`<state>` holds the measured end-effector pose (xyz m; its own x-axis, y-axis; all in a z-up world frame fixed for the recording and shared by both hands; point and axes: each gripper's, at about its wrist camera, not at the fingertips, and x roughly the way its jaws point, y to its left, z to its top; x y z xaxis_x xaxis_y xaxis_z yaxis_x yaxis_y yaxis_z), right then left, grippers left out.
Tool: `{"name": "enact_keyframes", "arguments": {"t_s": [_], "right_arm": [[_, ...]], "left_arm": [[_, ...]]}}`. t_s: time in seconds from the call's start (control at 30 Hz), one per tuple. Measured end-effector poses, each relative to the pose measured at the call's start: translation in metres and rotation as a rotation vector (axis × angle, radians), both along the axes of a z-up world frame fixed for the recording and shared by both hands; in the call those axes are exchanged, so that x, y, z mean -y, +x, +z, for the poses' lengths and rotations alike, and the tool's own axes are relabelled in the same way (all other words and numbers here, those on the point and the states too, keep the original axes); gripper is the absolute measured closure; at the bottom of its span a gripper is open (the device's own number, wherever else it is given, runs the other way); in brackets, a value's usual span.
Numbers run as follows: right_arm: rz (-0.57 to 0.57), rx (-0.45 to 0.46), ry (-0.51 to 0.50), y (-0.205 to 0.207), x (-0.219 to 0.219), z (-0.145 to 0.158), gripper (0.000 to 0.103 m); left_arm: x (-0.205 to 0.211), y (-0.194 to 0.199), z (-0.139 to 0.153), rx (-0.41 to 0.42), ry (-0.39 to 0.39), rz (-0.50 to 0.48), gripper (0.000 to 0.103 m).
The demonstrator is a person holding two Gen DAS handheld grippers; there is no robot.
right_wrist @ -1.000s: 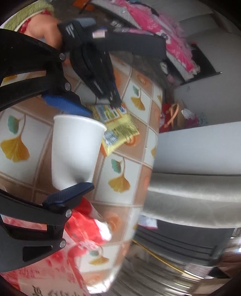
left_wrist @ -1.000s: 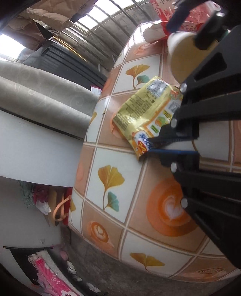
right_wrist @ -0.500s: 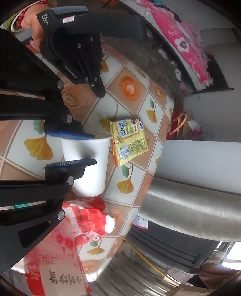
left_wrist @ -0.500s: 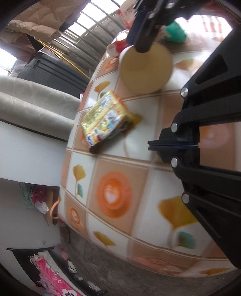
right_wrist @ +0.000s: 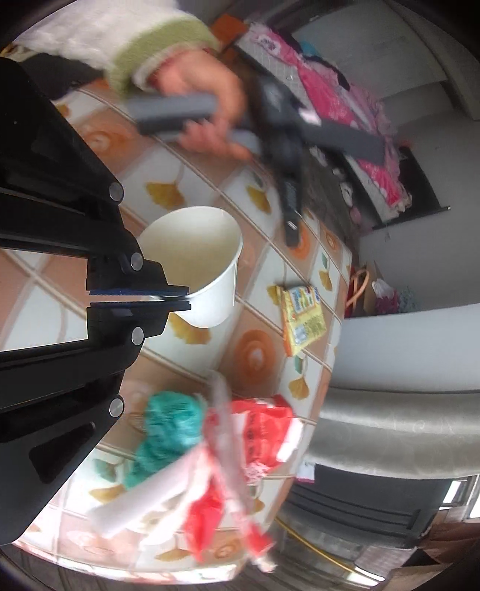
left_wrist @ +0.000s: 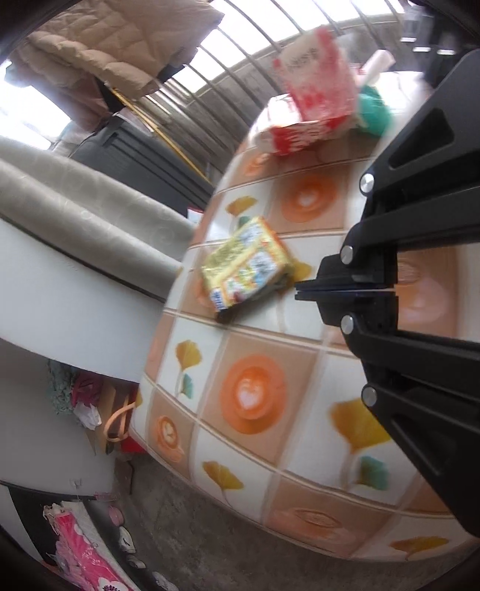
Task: Collect trash
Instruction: 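Reach the left tool toward the yellow snack packet while the right tool holds the paper cup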
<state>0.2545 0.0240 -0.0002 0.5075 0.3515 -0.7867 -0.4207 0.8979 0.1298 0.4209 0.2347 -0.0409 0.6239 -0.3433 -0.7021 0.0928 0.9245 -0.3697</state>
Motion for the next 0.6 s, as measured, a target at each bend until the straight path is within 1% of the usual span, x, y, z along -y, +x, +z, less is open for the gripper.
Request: {"name": "enact_keyframes", "arguments": {"t_s": [0.03, 0.1, 0.13, 0.17, 0.2, 0.3, 0.33, 0.37, 0.47, 0.5, 0.53, 0.6], "right_arm": [[0.011, -0.009, 0.016, -0.007, 0.006, 0.000, 0.102], [0.037, -0.026, 0.036, -0.022, 0.015, -0.002, 0.102], [0.042, -0.028, 0.029, -0.029, 0.019, -0.003, 0.102], [0.043, -0.031, 0.024, -0.033, 0.022, -0.005, 0.102], [0.046, -0.038, 0.026, -0.037, 0.026, -0.006, 0.102], [0.037, -0.063, 0.037, -0.043, 0.037, -0.010, 0.102], [0.028, -0.067, 0.033, -0.043, 0.040, -0.012, 0.102], [0.017, -0.073, 0.033, -0.042, 0.044, -0.013, 0.102], [-0.009, -0.096, 0.047, -0.042, 0.054, -0.019, 0.102], [-0.015, -0.101, 0.050, -0.042, 0.057, -0.021, 0.102], [-0.019, -0.104, 0.053, -0.043, 0.059, -0.023, 0.102], [-0.022, -0.112, 0.067, -0.043, 0.062, -0.026, 0.102]], "left_arm": [[-0.001, 0.010, -0.001, -0.001, -0.006, 0.014, 0.102], [-0.003, 0.031, -0.005, -0.017, -0.034, 0.034, 0.092], [-0.003, 0.046, -0.008, -0.037, -0.048, 0.042, 0.079], [-0.003, 0.059, -0.011, -0.048, -0.048, 0.066, 0.073], [-0.003, 0.073, -0.013, -0.050, -0.049, 0.093, 0.072], [0.003, 0.105, -0.017, -0.062, -0.055, 0.093, 0.068], [0.009, 0.116, -0.019, -0.070, -0.034, 0.089, 0.068], [0.013, 0.123, -0.020, -0.073, -0.005, 0.083, 0.068], [0.037, 0.131, -0.024, -0.048, 0.141, 0.043, 0.069], [0.045, 0.130, -0.026, -0.041, 0.190, 0.019, 0.074], [0.054, 0.128, -0.029, -0.043, 0.246, -0.014, 0.088], [0.069, 0.119, -0.032, -0.009, 0.363, -0.038, 0.097]]}}
